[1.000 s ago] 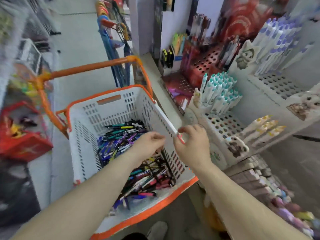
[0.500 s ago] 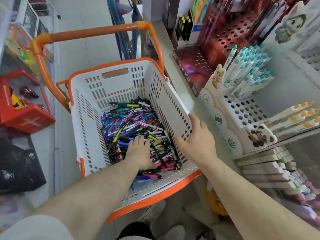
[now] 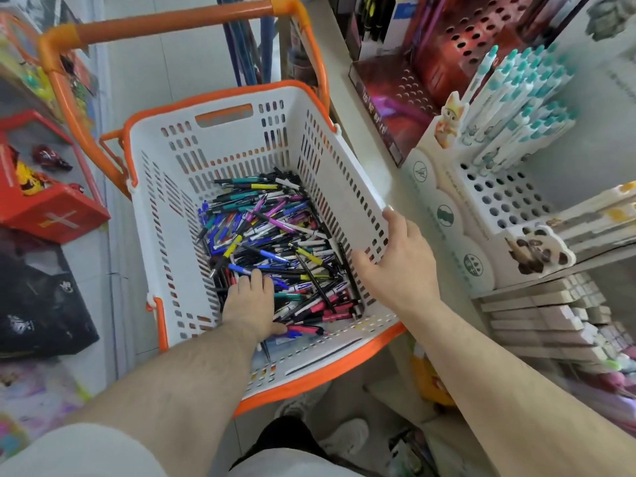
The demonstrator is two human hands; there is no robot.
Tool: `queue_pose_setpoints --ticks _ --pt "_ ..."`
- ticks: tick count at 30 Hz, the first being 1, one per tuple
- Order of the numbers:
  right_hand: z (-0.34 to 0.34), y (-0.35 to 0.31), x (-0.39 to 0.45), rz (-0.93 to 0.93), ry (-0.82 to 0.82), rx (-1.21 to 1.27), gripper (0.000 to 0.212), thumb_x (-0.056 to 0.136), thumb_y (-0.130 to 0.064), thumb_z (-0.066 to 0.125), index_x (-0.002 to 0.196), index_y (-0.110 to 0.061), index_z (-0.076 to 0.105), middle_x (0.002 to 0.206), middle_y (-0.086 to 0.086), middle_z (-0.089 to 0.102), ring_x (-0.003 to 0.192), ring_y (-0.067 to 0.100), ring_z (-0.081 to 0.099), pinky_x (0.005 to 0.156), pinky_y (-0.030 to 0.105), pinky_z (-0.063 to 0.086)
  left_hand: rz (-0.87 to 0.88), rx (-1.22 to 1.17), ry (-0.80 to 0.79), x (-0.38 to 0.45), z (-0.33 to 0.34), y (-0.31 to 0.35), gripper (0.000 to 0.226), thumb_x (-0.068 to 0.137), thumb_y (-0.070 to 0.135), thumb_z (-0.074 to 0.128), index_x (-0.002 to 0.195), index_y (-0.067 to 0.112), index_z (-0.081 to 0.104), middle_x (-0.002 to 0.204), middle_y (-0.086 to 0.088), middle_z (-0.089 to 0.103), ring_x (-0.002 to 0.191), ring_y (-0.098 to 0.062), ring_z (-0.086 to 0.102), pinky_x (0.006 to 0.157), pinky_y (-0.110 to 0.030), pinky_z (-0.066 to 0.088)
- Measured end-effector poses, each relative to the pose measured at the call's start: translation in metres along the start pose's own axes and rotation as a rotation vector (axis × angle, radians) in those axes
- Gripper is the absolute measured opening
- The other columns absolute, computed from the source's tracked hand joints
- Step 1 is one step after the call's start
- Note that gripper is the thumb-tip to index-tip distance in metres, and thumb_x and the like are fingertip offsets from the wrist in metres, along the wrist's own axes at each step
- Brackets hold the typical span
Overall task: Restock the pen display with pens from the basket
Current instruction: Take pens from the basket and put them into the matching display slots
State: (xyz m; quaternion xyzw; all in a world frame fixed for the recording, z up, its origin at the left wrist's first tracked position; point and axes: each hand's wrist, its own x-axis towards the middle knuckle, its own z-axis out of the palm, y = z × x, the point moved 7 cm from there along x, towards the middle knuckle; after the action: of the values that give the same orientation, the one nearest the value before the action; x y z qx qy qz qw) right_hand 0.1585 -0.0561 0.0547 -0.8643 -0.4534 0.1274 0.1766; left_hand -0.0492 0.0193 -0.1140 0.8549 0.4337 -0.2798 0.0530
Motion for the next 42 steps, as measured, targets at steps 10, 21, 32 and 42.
queue_pose_setpoints --ticks 10,21,32,42 --pt "0.0 0.0 0.001 0.009 0.0 -0.018 0.072 0.088 -0.043 0.06 0.147 -0.009 0.037 0.135 0.012 0.052 0.121 0.03 0.051 0.103 0.044 0.044 0.317 0.137 0.188 0.005 -0.032 0.035 0.043 0.093 0.051 0.049 0.113 0.013 0.055 0.113 -0.006 0.058 0.108 -0.027 0.048 0.097 -0.039 0.035" --pt "-0.001 -0.003 0.002 0.027 -0.003 -0.024 0.07 0.088 -0.043 0.06 0.146 -0.009 0.04 0.135 0.012 0.052 0.121 0.029 0.051 0.102 0.04 0.043 0.035 -0.872 -0.046 0.045 -0.05 0.05 0.039 0.09 0.04 0.059 0.12 0.016 0.05 0.106 -0.007 0.063 0.09 -0.026 0.06 0.069 -0.033 0.049" --pt "0.001 -0.001 0.002 0.03 0.006 -0.025 0.065 0.087 -0.045 0.061 0.14 -0.012 0.043 0.131 0.009 0.053 0.117 0.026 0.052 0.099 0.04 0.047 0.085 -0.055 0.051 0.039 -0.025 0.092 0.109 0.059 0.074 0.073 0.136 0.008 0.034 0.129 -0.012 0.04 0.118 -0.029 0.041 0.102 -0.042 0.038" --pt "0.002 0.001 0.003 0.044 0.006 -0.013 0.061 0.087 -0.048 0.059 0.136 -0.013 0.045 0.126 0.009 0.053 0.113 0.027 0.053 0.098 0.043 0.048 0.183 -0.094 0.018 0.032 -0.028 0.11 0.053 0.089 0.034 0.061 0.133 0.013 0.043 0.13 -0.009 0.052 0.119 -0.026 0.05 0.092 -0.042 0.046"
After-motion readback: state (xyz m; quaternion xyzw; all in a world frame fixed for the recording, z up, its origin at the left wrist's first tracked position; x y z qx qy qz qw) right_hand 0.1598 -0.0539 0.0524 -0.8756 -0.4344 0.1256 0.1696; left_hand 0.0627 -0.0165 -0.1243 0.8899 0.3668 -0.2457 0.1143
